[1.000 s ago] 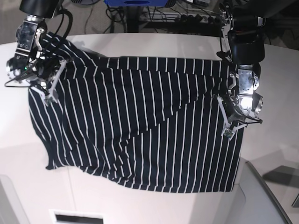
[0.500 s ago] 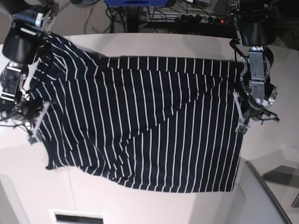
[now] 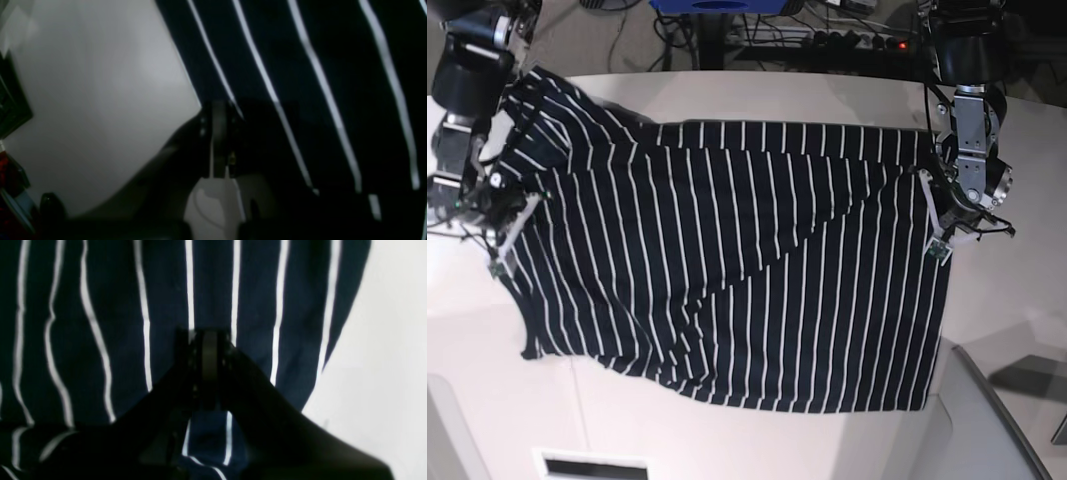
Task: Layout the t-shirt on the table in an organized manner, then fold the t-shirt properly
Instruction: 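Pull the shirt corners outward with both grippers to stretch it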
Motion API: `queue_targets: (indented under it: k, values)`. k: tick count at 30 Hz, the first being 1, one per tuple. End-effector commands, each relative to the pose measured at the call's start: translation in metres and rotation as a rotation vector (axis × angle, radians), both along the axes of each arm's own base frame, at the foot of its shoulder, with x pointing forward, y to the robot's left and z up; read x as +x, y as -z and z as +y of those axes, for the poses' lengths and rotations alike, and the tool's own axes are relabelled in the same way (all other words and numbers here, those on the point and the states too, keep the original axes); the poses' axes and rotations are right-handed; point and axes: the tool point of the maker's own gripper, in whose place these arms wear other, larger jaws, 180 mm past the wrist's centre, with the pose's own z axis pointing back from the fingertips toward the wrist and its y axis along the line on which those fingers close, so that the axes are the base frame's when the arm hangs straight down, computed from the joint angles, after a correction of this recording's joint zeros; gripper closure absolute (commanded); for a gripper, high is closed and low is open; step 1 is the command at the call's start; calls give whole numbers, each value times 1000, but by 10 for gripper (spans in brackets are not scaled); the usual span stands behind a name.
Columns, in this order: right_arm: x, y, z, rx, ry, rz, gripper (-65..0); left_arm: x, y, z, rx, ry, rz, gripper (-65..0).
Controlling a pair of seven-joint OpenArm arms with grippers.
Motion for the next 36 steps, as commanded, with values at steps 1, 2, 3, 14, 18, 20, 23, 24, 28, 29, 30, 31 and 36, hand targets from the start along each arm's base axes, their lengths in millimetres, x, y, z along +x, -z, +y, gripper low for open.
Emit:
queue_targets:
  k: [1, 2, 3, 14, 18, 20, 23, 24, 28, 29, 30, 31, 36]
  values:
    - [-21, 6, -14, -68, 2, 84, -8, 12, -14, 7, 21, 0, -44, 0]
    - [-24, 5, -12, -73, 9, 78, -8, 12, -14, 7, 21, 0, -44, 0]
    - [-28, 5, -12, -76, 30, 72, -8, 12, -14, 7, 21, 0, -44, 0]
    - [-61, -24, -21, -140, 201, 58, -8, 14, -16, 7, 23, 2, -51, 0]
    - [-39, -60, -20, -169, 191, -68, -8, 18, -19, 6, 20, 0, -63, 0]
    - [-10, -83, -23, -172, 195, -160, -15, 24, -22, 3, 14, 0, -76, 0]
    - [28, -109, -46, -200, 196, -241, -18, 44, -31, -8, -16, -2, -119, 0]
    - [44, -112, -49, -171, 207, -263, -23, 49, -34, -11, -23, -2, -132, 0]
    - [95, -117, -66, 11, 260, -321, -141, 69, -46, -23, -41, 1, -175, 0]
    - [106, -118, -72, 72, 294, -328, -194, 71, -49, -24, -41, 3, -184, 0]
    - [113, -116, -78, 120, 324, -323, -240, 70, -50, -24, -40, 3, -187, 0]
    - [116, -113, -84, 163, 352, -312, -290, 70, -51, -24, -37, 5, -191, 0]
    - [138, -108, -102, 341, 460, -379, -470, 59, -42, -23, -40, 2, -166, 0]
